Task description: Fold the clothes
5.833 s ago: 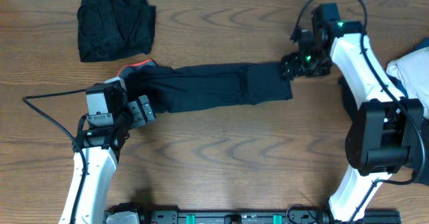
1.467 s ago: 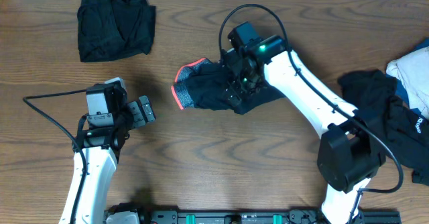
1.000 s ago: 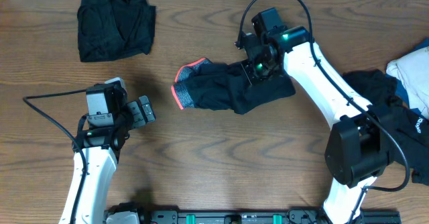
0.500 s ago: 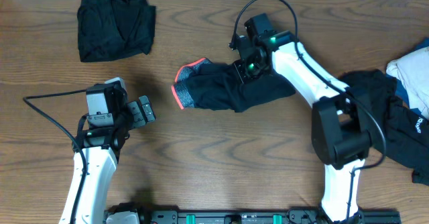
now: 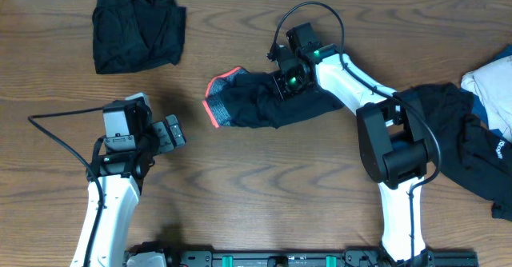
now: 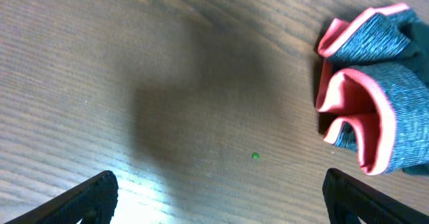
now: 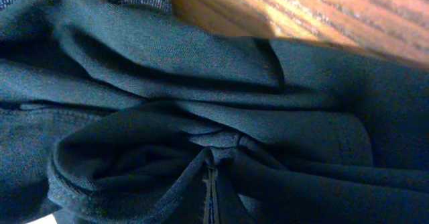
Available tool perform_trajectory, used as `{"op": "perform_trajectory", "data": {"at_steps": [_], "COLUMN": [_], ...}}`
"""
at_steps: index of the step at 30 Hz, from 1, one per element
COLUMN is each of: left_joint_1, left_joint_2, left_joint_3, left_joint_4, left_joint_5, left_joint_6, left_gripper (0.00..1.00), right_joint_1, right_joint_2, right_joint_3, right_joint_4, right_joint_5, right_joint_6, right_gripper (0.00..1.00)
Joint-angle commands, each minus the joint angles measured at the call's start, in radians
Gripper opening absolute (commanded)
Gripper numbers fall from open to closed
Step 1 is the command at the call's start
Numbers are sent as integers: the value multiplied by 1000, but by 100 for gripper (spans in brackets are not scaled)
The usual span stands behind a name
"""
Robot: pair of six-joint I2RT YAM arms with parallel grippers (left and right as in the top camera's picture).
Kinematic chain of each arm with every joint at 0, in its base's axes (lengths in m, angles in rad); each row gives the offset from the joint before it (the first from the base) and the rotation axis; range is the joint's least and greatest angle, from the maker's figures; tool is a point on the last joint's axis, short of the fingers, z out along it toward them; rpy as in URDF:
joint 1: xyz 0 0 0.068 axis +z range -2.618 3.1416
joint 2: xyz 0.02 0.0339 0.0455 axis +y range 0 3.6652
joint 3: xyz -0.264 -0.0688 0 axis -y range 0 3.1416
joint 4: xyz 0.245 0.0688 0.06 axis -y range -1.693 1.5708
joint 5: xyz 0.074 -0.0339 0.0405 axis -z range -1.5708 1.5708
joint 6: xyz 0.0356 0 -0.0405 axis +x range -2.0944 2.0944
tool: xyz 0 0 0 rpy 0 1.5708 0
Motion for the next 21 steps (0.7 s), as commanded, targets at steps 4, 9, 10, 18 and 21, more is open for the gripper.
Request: {"op": "perform_trajectory", "data": {"at_steps": [4, 9, 10, 18, 21], "left_joint_1": [0, 0, 0, 0, 0], "left_joint_2": [-6, -6, -6, -6, -6], "left_joint_3": [10, 10, 10, 10, 10], "left_joint_4": [-13, -13, -13, -14, -14], "left_joint_5": [14, 14, 14, 14, 14], "left_joint_6": [6, 6, 6, 5, 5], "left_gripper": [98, 98, 98, 98, 98], "right_joint_1": [12, 19, 22, 50, 51], "right_joint_2": [-95, -185, -191, -152, -124], "right_joint_3": [22, 22, 22, 12, -5], "right_joint_4": [6, -18, -29, -161, -167], "right_joint_5": [43, 1, -32, -177, -177], "right_joint_6": [16, 23, 23, 63, 77], "right_gripper": [2, 3, 3, 8, 8]}}
